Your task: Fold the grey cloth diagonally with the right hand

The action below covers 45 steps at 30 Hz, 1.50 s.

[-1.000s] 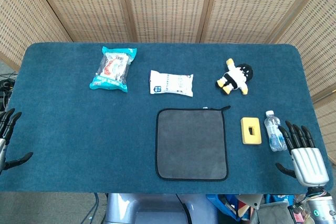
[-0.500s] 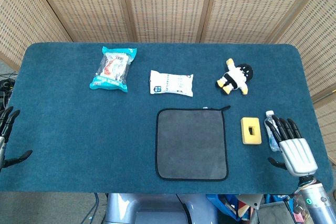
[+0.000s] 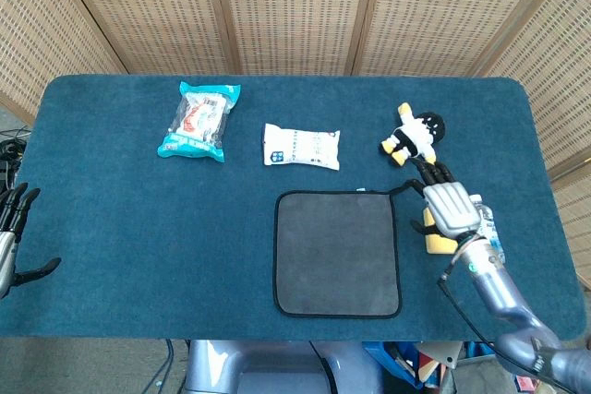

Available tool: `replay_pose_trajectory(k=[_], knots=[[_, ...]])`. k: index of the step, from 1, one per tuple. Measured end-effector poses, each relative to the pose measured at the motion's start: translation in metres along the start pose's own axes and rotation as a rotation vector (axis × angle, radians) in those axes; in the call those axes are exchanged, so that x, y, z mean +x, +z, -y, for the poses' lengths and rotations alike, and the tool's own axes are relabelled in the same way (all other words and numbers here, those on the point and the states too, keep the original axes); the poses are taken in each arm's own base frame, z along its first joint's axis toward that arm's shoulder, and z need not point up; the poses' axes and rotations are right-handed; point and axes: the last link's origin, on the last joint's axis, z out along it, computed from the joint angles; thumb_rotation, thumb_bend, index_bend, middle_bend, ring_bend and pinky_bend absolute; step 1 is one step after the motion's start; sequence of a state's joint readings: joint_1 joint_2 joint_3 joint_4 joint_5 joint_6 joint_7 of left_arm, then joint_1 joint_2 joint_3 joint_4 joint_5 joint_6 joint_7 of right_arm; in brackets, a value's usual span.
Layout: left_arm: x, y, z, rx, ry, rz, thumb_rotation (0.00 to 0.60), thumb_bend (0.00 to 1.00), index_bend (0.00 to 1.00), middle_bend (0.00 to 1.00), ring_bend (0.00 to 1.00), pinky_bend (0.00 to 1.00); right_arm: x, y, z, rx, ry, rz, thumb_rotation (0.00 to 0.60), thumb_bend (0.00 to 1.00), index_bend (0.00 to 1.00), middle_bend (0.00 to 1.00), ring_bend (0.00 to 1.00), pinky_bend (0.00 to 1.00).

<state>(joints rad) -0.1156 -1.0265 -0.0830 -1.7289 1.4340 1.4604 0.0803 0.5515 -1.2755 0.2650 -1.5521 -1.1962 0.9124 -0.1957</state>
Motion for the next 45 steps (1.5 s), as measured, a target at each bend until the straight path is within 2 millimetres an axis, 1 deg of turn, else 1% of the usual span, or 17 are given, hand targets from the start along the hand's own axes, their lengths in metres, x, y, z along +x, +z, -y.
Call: replay_pose_trajectory(k=[6,12,15,21,28,36,45], knots=[[0.000,0.005,0.003,0.021,-0.004,0.005,0.600,0.14,0.00,0.00,0.00,0.00,-0.016,0.045,0.032,-0.024,-0.015,0.010,0.600,0.37,0.31,0.00,0.00,0.00],[-0.001,0.011,0.006,0.039,-0.013,0.015,0.600,0.14,0.00,0.00,0.00,0.00,-0.031,0.073,0.050,-0.076,-0.026,0.043,0.600,0.42,0.32,0.00,0.00,0.00],[-0.001,0.012,0.007,0.046,-0.014,0.017,0.600,0.14,0.00,0.00,0.00,0.00,-0.038,0.083,0.057,-0.095,-0.031,0.059,0.600,0.43,0.32,0.00,0.00,0.00],[-0.002,0.016,0.008,0.054,-0.010,0.028,0.600,0.15,0.00,0.00,0.00,0.00,-0.053,0.094,0.073,-0.113,-0.047,0.101,0.600,0.44,0.33,0.00,0.00,0.00],[-0.003,0.019,0.009,0.064,-0.011,0.035,0.600,0.15,0.00,0.00,0.00,0.00,-0.070,0.100,0.082,-0.129,-0.056,0.134,0.600,0.44,0.33,0.00,0.00,0.00],[-0.005,0.020,0.009,0.065,-0.007,0.040,0.600,0.15,0.00,0.00,0.00,0.00,-0.080,0.104,0.084,-0.146,-0.074,0.159,0.600,0.44,0.35,0.00,0.00,0.00],[-0.007,0.022,0.008,0.067,-0.004,0.047,0.600,0.14,0.00,0.00,0.00,0.00,-0.085,0.107,0.084,-0.164,-0.087,0.191,0.600,0.47,0.36,0.00,0.00,0.00]])
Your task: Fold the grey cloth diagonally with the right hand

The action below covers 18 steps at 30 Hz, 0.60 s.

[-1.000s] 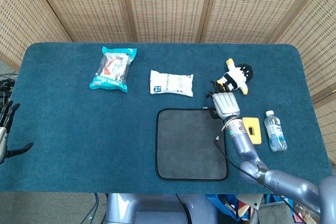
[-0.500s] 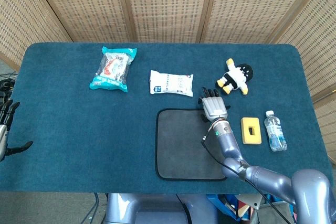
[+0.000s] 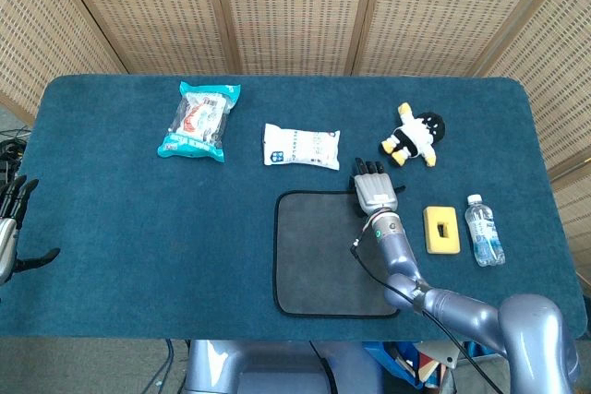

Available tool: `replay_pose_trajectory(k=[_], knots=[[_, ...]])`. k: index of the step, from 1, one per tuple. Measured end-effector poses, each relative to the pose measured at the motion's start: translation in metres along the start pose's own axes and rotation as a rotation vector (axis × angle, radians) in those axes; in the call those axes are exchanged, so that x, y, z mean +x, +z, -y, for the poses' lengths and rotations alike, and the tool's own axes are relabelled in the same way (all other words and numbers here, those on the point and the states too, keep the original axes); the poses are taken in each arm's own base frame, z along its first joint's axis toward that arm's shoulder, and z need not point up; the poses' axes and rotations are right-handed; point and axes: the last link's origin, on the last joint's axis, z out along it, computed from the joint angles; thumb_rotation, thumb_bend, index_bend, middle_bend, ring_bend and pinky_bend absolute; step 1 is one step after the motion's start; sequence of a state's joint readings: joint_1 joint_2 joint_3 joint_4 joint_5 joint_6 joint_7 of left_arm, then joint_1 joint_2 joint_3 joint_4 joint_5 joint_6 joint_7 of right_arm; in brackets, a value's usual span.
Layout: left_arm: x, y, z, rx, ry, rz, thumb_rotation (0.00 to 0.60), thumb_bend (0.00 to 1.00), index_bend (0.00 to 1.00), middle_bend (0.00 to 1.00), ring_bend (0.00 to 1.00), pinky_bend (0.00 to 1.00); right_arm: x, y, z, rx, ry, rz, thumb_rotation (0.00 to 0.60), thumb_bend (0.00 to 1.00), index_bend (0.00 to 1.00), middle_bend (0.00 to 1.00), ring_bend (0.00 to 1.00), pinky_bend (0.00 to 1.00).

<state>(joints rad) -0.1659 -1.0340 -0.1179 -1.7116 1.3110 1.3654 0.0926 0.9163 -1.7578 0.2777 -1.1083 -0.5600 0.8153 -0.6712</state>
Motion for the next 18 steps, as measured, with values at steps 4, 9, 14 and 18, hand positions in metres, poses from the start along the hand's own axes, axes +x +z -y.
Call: replay_pose_trajectory(k=[4,9,14,18], knots=[[-0.0003,0.0002,0.0004,0.003,0.000,0.002,0.600,0.15,0.00,0.00,0.00,0.00,-0.0018,0.0006,-0.0001,-0.006,-0.003,0.012,0.600,0.49,0.39,0.00,0.00,0.00],[-0.0008,0.0007,0.0000,0.002,0.002,0.004,0.600,0.15,0.00,0.00,0.00,0.00,-0.0029,0.0010,0.0015,-0.007,-0.008,0.025,0.600,0.51,0.42,0.00,0.00,0.00],[-0.0009,0.0008,-0.0001,0.003,0.001,0.004,0.600,0.15,0.00,0.00,0.00,0.00,-0.0040,0.0005,0.0028,-0.006,-0.010,0.034,0.600,0.51,0.47,0.00,0.00,0.00],[-0.0008,0.0007,-0.0001,0.002,0.001,0.004,0.600,0.15,0.00,0.00,0.00,0.00,-0.0037,0.0001,0.0036,-0.005,-0.011,0.032,0.600,0.51,0.49,0.00,0.00,0.00]])
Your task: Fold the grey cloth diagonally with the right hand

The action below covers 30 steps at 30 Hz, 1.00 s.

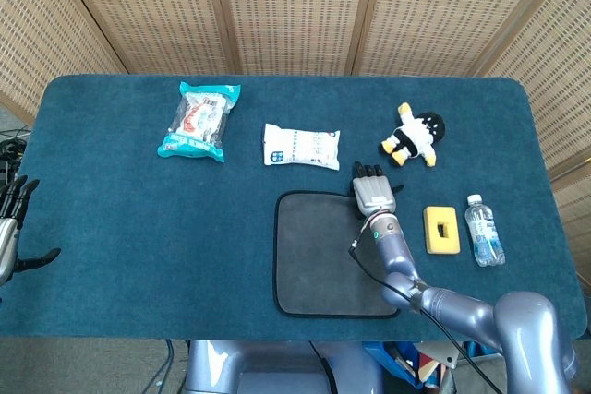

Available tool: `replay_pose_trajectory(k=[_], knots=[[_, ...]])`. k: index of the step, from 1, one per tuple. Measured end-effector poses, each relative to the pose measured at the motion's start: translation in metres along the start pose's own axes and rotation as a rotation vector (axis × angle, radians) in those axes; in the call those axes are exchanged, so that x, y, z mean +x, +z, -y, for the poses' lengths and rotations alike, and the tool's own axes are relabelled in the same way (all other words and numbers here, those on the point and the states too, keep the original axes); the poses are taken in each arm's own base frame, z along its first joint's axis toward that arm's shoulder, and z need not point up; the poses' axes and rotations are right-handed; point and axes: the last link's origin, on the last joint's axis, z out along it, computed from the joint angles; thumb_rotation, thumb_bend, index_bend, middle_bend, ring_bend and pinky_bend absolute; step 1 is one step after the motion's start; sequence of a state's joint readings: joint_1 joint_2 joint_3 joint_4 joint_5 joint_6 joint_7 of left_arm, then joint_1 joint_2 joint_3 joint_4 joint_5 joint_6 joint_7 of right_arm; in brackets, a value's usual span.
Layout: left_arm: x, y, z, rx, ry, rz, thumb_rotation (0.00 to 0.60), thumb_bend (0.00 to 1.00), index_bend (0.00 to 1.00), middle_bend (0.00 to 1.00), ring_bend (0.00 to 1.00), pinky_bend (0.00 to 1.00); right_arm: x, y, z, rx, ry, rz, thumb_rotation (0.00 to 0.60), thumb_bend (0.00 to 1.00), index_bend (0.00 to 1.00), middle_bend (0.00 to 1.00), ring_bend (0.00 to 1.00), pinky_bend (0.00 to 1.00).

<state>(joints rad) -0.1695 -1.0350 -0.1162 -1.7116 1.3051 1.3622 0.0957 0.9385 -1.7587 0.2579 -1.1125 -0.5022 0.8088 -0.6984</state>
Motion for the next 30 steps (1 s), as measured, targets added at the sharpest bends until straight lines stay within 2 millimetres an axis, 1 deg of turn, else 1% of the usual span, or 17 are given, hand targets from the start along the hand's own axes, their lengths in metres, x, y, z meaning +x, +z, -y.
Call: replay_pose_trajectory(k=[11,17,23,30], knots=[[0.000,0.000,0.000,0.000,-0.001,0.000,0.600,0.15,0.00,0.00,0.00,0.00,0.001,-0.001,-0.001,0.003,0.000,-0.015,0.600,0.53,0.56,0.00,0.00,0.00],[0.001,0.000,0.000,-0.003,-0.003,0.000,0.600,0.15,0.00,0.00,0.00,0.00,0.001,-0.004,-0.002,0.019,-0.011,-0.027,0.600,0.57,0.58,0.00,0.00,0.00],[0.001,-0.001,-0.001,-0.010,-0.006,0.001,0.600,0.15,0.00,0.00,0.00,0.00,0.000,-0.016,-0.003,0.065,-0.047,-0.055,0.600,0.57,0.59,0.00,0.00,0.00],[0.002,-0.005,-0.006,-0.036,-0.007,-0.002,0.600,0.15,0.00,0.00,0.00,0.00,-0.007,-0.041,-0.005,0.138,-0.086,-0.080,0.600,0.57,0.59,0.00,0.00,0.00]])
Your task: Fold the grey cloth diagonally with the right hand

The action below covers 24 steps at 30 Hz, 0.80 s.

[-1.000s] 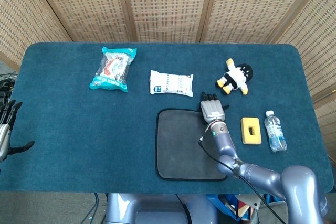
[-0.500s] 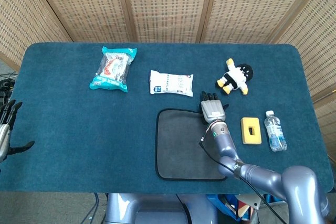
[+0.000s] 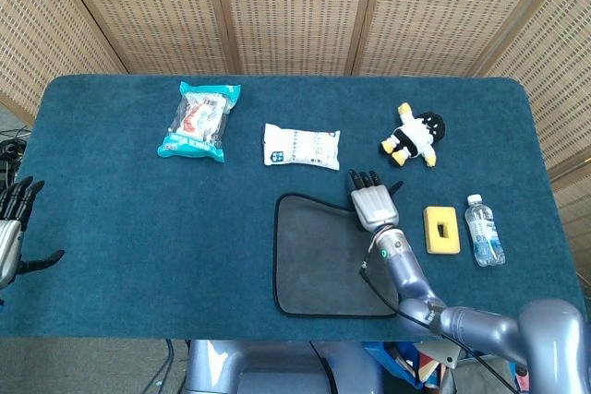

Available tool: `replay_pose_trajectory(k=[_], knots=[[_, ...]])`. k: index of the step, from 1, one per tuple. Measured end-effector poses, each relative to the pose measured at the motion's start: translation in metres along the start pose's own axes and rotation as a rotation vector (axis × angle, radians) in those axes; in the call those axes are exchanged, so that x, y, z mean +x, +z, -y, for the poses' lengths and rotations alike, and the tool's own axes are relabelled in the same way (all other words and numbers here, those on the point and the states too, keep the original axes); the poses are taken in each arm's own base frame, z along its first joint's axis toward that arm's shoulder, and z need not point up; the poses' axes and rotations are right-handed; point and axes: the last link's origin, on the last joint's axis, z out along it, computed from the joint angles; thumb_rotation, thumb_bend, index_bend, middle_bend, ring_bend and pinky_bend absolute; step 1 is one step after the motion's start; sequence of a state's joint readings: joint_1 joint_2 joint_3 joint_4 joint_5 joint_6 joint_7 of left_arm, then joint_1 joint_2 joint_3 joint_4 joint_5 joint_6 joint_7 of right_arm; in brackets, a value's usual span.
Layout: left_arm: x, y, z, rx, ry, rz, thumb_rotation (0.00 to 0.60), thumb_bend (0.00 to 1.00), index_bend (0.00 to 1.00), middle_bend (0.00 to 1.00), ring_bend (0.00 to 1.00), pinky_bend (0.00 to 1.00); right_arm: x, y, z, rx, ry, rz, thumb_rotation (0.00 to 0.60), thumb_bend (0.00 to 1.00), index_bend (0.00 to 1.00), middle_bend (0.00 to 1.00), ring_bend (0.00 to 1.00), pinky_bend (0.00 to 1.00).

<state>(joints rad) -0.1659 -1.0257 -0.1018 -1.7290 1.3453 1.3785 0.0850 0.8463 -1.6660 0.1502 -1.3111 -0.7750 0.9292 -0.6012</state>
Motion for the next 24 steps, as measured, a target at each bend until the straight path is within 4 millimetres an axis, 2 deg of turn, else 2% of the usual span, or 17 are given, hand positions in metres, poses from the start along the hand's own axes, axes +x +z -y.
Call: replay_pose_trajectory(k=[12,24], knots=[[0.002,-0.007,-0.002,-0.021,-0.006,-0.009,0.600,0.15,0.00,0.00,0.00,0.00,-0.007,-0.048,0.014,0.135,-0.073,-0.052,0.600,0.58,0.60,0.00,0.00,0.00],[0.004,-0.012,-0.002,-0.034,-0.010,-0.016,0.600,0.15,0.00,0.00,0.00,0.00,-0.012,-0.079,0.015,0.211,-0.090,-0.073,0.600,0.58,0.60,0.00,0.00,0.00]])
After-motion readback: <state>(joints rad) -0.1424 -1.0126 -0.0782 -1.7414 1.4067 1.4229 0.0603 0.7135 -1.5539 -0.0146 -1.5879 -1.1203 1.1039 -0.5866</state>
